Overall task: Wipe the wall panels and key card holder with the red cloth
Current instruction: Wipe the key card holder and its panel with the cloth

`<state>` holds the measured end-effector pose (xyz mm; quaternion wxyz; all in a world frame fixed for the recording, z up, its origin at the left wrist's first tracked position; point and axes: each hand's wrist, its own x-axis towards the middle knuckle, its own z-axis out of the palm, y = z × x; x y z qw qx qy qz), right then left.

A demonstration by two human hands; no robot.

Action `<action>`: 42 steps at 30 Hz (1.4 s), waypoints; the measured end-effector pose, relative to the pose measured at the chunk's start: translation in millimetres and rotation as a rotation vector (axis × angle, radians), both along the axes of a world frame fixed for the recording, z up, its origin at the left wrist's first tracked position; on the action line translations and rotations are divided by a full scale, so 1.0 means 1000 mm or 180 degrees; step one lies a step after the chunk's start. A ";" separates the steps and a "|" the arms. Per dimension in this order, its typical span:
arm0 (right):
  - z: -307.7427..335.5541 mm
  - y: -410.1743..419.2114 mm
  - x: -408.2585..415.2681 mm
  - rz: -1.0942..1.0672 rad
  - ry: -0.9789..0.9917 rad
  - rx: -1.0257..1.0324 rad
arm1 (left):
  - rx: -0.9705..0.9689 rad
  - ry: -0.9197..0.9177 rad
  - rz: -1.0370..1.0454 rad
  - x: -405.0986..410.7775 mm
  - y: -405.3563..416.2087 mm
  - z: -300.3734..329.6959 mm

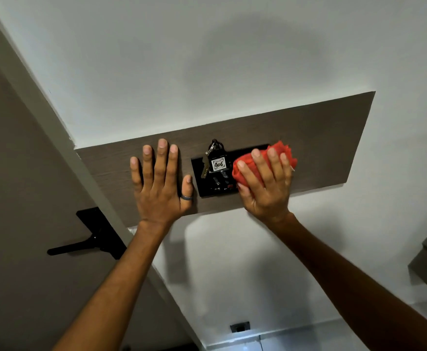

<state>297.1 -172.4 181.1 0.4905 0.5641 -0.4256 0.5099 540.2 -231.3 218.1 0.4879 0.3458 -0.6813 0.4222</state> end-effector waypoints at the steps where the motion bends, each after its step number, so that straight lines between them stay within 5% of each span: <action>1: -0.010 0.005 -0.007 -0.0046 0.0174 0.0032 | -0.0007 0.0013 -0.0013 0.000 0.000 0.000; 4: -0.029 0.021 -0.028 -0.0076 0.0445 0.0203 | -0.0038 -0.0008 0.0009 0.001 0.001 0.001; 9: -0.013 0.035 0.008 0.0508 -0.1003 0.0003 | -0.0005 0.0009 -0.0024 0.001 0.003 0.001; 16: 0.010 0.002 0.085 -0.0074 -0.0207 0.0017 | 0.0074 0.0025 -0.0129 0.002 0.007 0.003; 20: 0.005 -0.007 0.113 -0.0051 -0.1172 -0.0141 | 0.0091 0.0049 -0.0093 0.001 0.010 0.005; 24: 0.003 -0.008 0.085 -0.0113 -0.0466 -0.0105 | 0.0085 0.0031 -0.0155 -0.001 0.011 0.005; 27: 0.010 -0.005 0.096 -0.0057 -0.1218 -0.0179 | 0.0085 0.0022 -0.0107 -0.001 0.012 0.006; 31: 0.010 -0.010 0.065 -0.0107 0.0398 -0.0290 | 0.0117 0.0015 -0.0119 -0.002 0.013 0.007; 35: 0.002 -0.013 0.093 -0.0274 -0.0508 -0.0311 | 0.0131 0.0018 -0.0136 -0.001 0.016 0.009; 40: 0.013 -0.011 0.041 0.0044 0.0662 -0.0318 | 0.0129 0.0064 -0.0144 0.000 0.013 0.006; 42: 0.010 -0.010 0.048 -0.0039 -0.0198 -0.0196 | 0.0081 0.0049 -0.0154 -0.001 0.014 0.007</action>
